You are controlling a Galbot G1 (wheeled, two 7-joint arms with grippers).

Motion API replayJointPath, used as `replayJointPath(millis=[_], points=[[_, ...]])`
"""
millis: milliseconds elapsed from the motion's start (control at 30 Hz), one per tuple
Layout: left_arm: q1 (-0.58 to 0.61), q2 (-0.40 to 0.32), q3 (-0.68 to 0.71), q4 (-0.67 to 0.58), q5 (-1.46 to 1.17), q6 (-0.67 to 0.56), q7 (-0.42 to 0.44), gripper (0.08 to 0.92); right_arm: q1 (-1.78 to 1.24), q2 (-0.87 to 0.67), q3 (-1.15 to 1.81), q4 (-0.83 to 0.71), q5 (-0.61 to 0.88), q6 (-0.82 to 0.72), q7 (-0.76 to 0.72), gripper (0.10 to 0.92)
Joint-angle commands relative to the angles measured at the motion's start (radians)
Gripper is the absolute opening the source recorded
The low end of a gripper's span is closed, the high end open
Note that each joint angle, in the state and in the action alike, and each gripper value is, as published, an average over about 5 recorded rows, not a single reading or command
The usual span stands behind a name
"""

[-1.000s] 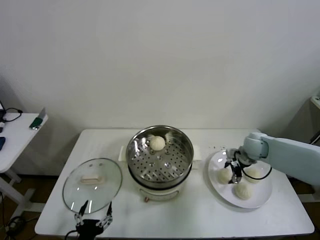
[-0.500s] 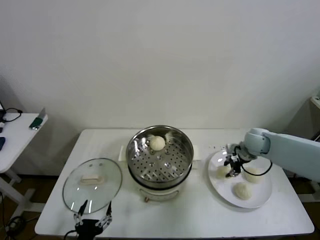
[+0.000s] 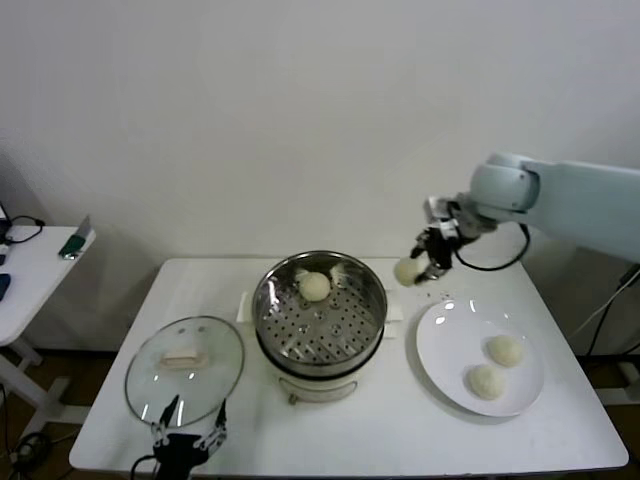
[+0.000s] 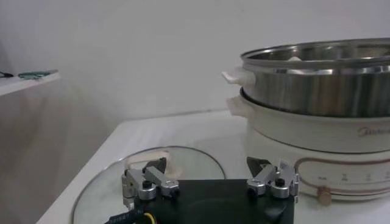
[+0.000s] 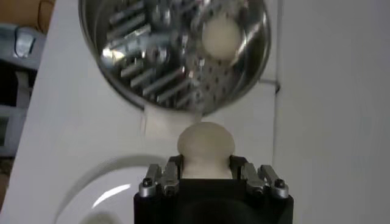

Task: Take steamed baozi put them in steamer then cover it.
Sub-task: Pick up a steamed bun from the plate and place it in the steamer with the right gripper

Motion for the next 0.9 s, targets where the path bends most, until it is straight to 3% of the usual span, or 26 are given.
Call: replayJointPath(millis=[33,333,900], points=[[-0.002,0.000,-0.002,-0.001,-0.002,-0.001,-0.001,0.823,0.074,0.202,0.064,0.077,0.218,-0.114,0.103,0.535],[-0.001,-0.005,-0.009,-0.010,-0.002,-0.004,-0.003,0.823,-0.180,0.398,0.114,-0.032,0.177,-0.174,0.212,0.535],[0.001,-0.009,-0.014,-0.008,-0.006,-0.004,-0.006,0.823,-0.389,0.521,0.111,-0.268,0.037,-0.193,0.259,0.535]])
